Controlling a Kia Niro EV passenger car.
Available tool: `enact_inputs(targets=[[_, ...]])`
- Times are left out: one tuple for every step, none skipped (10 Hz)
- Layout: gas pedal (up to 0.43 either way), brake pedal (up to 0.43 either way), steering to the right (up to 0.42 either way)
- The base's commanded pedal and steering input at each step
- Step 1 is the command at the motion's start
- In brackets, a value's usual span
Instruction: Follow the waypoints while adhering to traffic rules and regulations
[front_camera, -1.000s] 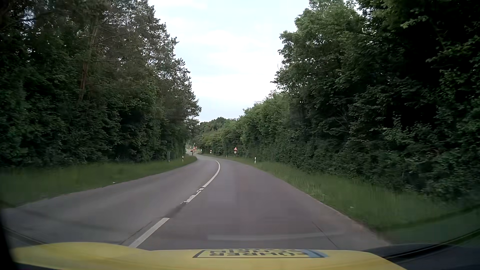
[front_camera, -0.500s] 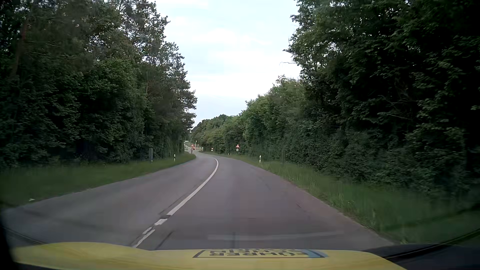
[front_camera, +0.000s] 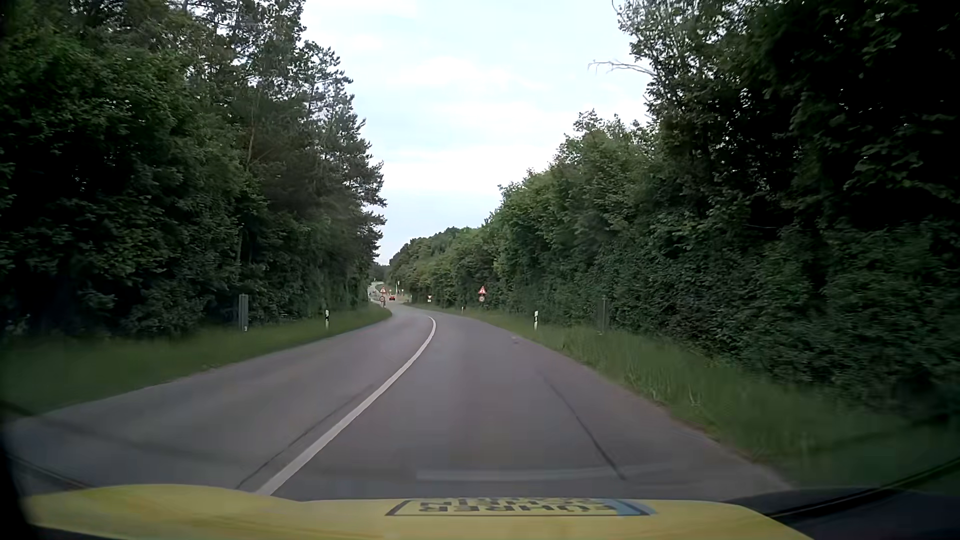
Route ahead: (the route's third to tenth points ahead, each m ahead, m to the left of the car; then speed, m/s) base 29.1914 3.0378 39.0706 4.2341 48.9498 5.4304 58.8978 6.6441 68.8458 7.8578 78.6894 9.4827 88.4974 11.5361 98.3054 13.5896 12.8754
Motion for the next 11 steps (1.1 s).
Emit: enact_inputs(targets=[[0.079, 0.0, -0.009], [0.079, 0.0, -0.009], [0.079, 0.0, -0.009], [0.079, 0.0, -0.009], [0.067, 0.0, -0.009], [0.067, 0.0, -0.01], [0.059, 0.0, -0.013], [0.059, 0.0, -0.014], [0.059, 0.0, -0.013], [0.059, 0.0, -0.013], [0.059, 0.0, -0.013]])
